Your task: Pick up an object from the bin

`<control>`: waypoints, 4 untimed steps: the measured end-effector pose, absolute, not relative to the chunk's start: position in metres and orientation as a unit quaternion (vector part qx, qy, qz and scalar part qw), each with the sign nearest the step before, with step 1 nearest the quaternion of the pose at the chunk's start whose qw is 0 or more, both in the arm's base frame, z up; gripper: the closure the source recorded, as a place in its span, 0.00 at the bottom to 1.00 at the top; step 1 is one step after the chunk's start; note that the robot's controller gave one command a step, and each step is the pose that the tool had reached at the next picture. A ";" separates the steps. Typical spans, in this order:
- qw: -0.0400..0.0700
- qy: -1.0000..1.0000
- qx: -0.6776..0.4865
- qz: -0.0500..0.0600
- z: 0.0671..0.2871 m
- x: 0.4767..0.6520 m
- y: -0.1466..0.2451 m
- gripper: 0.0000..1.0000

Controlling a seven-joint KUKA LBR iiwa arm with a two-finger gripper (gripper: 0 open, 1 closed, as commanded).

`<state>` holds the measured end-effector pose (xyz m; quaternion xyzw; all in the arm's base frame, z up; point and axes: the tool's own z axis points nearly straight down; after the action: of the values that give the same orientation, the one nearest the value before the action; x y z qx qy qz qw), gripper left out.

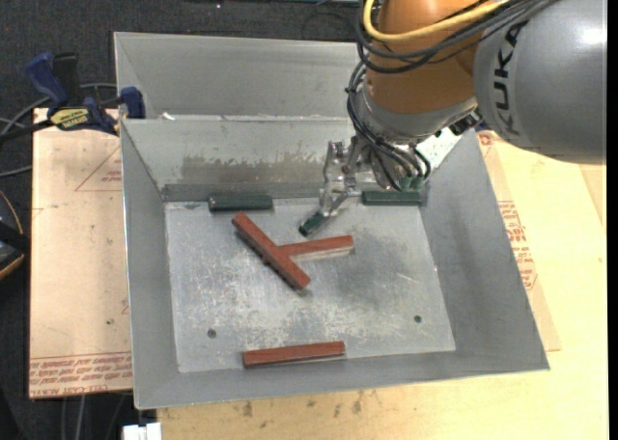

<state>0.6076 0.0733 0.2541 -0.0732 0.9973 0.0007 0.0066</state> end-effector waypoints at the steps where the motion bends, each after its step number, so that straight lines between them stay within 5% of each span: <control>1: 0.002 0.997 -0.073 0.001 0.249 0.606 0.073 1.00; 2: -0.002 0.997 -0.071 0.001 0.148 0.587 0.095 0.00; 3: 0.001 0.997 -0.071 0.001 0.150 0.588 0.095 0.00; 4: 0.004 0.996 -0.085 0.002 0.077 0.591 0.078 1.00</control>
Offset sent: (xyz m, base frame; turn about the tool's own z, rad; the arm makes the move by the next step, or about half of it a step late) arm -0.0195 0.0202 -0.1038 0.0066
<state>0.5912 0.0779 0.0772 -0.0847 0.9964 0.0020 0.0044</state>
